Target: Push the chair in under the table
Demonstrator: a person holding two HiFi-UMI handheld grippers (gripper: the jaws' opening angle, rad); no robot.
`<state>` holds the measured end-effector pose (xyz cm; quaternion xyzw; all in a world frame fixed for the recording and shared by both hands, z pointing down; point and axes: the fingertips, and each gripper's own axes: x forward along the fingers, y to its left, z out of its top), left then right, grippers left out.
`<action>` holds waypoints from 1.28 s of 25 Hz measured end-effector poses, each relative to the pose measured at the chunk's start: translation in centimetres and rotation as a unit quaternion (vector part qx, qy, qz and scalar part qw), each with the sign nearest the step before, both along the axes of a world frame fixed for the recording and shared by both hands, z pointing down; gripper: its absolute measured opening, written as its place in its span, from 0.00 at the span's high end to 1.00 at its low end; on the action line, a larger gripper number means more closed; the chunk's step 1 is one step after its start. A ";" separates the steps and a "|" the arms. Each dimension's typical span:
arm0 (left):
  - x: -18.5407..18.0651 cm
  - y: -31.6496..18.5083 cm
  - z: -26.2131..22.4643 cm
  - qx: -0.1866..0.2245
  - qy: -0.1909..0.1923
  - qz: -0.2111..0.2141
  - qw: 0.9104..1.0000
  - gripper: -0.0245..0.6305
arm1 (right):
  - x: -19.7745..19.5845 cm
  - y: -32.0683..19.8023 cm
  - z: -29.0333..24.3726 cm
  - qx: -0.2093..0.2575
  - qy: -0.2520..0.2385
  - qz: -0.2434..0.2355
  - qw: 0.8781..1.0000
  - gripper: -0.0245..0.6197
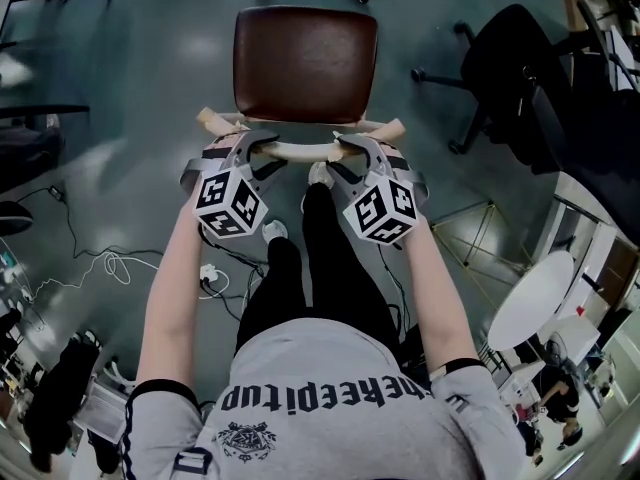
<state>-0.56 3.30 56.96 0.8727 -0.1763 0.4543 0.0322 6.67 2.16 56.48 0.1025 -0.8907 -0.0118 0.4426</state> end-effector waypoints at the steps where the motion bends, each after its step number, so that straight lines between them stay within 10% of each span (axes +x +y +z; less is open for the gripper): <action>1: -0.1 -0.4 -0.1 0.001 0.000 0.000 1.000 0.65 | -0.1 -0.4 -0.1 0.001 -0.001 0.000 1.000 0.66; 32: -2.8 -10.0 -0.5 0.008 0.006 -0.002 1.000 0.64 | -2.8 -9.8 -0.5 0.010 -0.004 0.022 1.000 0.65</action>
